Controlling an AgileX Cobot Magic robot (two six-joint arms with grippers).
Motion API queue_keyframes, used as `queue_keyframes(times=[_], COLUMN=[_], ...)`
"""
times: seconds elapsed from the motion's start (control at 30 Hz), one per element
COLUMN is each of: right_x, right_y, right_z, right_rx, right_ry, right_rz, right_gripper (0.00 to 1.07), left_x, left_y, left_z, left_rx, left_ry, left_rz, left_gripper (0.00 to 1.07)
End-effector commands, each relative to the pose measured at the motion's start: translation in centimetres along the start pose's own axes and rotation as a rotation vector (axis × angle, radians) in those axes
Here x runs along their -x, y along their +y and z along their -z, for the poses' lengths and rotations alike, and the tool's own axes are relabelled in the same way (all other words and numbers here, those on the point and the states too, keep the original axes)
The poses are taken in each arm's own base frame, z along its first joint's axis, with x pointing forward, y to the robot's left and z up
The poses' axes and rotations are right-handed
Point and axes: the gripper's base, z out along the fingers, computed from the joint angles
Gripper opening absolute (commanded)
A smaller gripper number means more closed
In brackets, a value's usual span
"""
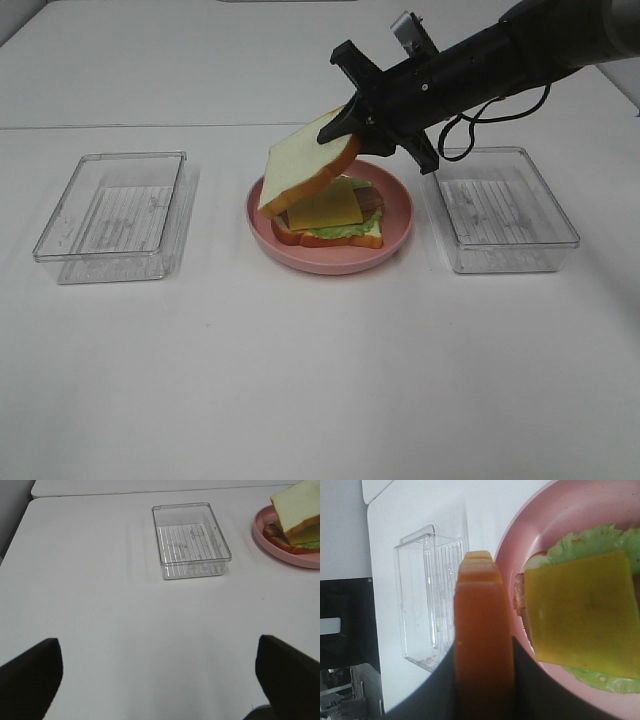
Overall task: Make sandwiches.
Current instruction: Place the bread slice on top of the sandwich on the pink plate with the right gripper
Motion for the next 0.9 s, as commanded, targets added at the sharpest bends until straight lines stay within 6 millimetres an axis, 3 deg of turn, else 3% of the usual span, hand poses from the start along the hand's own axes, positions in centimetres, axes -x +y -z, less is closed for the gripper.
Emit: queue_keyframes(times=[0.03, 0.23, 0.63, 0.7, 0.77, 0.8, 0.83, 0.87, 0.9], right_x=[0.2, 0.0, 0.1, 0.1, 0.1, 0.1, 0.1, 0.1, 0.1], right_y=[-0.3, -1.9, -2.2, -2.3, -2.4, -2.4, -2.5, -2.5, -2.6], right_z=[-0.3, -1.7, -1.8, -1.8, -1.8, -1.8, -1.8, -1.8, -1.8], right_rx=[-0.003, -0.02, -0.033, -0.045, -0.062, -0.062, -0.071, -0.071, -0.079], right_ry=[0.001, 0.036, 0.029, 0.026, 0.029, 0.029, 0.029, 0.029, 0.031], right_rz=[0.005, -0.027, -0.022, -0.011, 0.007, 0.007, 0.017, 0.017, 0.026], right_gripper=[0.02, 0.02, 0.05, 0.1, 0.23, 0.23, 0.35, 0.35, 0.43], left_x=[-0.1, -0.1, -0.1, -0.1, -0.1, -0.1, -0.1, -0.1, -0.1], left_y=[0.0, 0.0, 0.0, 0.0, 0.0, 0.0, 0.0, 0.0, 0.0], left_z=[0.1, 0.1, 0.1, 0.1, 0.1, 0.1, 0.1, 0.1, 0.1], left_rx=[-0.005, -0.005, -0.005, -0.005, -0.005, -0.005, -0.005, -0.005, -0.005], left_ry=[-0.016, -0.016, -0.016, -0.016, -0.016, -0.016, -0.016, -0.016, -0.016], left_rz=[-0.005, -0.006, -0.006, -0.006, -0.006, -0.006, -0.006, -0.006, -0.006], left_gripper=[1.0, 1.0, 1.0, 1.0, 1.0, 1.0, 1.0, 1.0, 1.0])
